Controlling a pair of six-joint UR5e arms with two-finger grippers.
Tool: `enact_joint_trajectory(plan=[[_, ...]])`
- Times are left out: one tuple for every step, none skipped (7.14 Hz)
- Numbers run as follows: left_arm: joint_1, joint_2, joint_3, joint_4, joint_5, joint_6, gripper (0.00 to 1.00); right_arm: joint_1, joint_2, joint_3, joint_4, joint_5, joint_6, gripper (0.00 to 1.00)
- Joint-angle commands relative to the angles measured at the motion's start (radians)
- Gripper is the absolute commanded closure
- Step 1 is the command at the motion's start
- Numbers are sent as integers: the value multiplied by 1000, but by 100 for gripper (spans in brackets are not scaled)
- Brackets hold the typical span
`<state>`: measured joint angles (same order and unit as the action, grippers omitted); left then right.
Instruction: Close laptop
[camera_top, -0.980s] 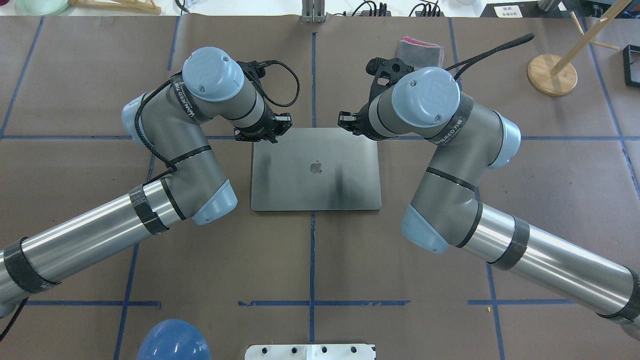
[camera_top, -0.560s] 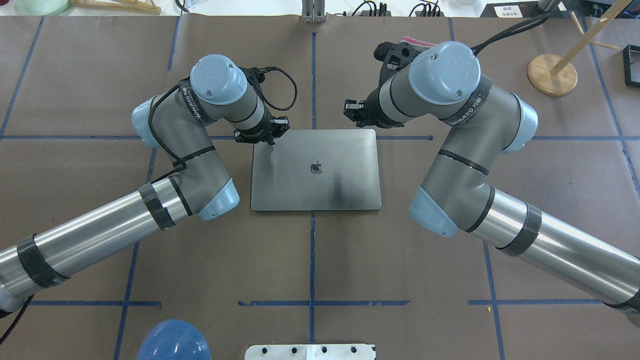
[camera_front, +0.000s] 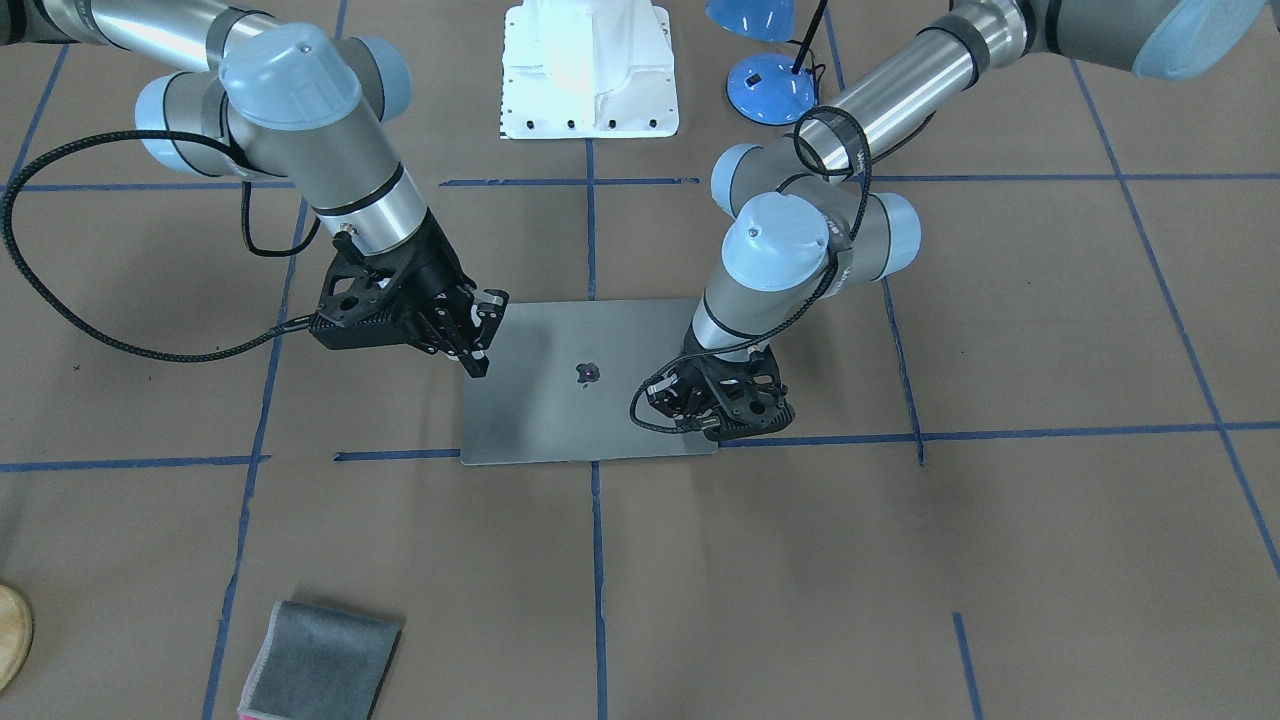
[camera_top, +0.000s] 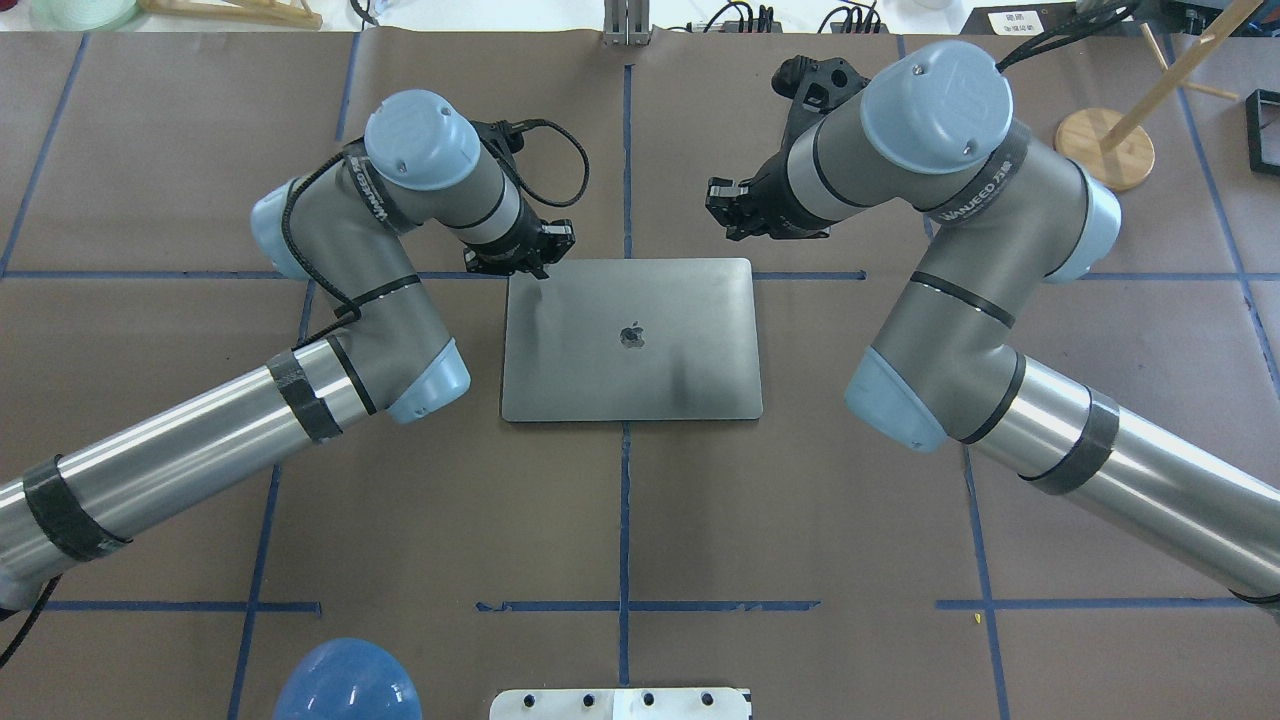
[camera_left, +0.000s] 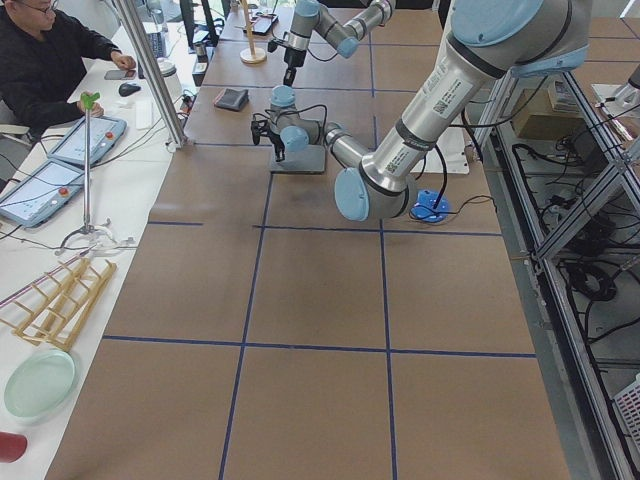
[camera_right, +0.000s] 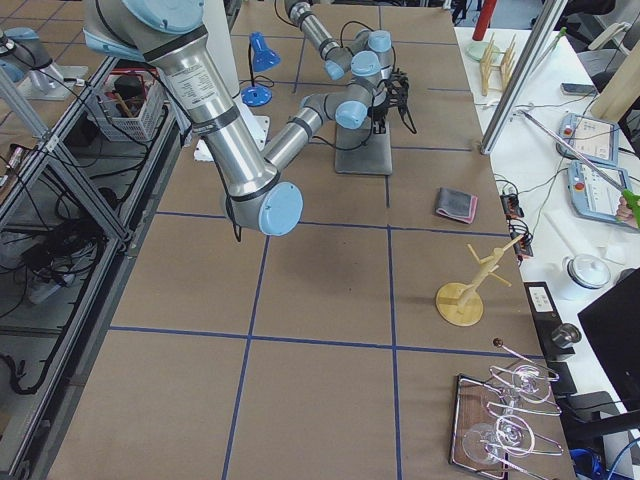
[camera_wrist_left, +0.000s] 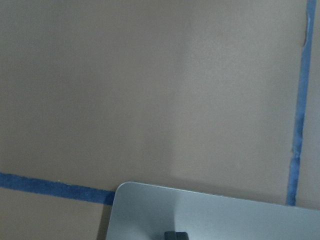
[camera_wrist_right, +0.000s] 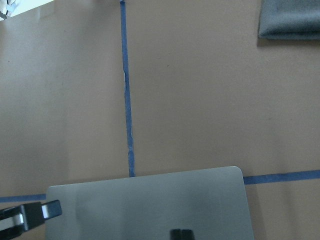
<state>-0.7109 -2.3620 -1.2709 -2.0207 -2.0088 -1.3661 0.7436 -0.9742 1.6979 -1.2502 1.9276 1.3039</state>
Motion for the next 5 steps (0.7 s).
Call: enact_joint_trajectory(plan=[[-88,89,-138,11,-122,1,1,57,-67,75,-35,62,-2,1],[-123,189,-242,13,-134,5,0,74,-92,133,-117,67,-26,0],[-180,251,-298,28,-177,53,0,88,-93,197,-288,67,-137,0],[-255,285,-345,71,-192,147,0,109,-109,294,-487,64,-322,0],[-295,359,-395,92,-191,227,0,155,-194,395,-577,57,-476,0]])
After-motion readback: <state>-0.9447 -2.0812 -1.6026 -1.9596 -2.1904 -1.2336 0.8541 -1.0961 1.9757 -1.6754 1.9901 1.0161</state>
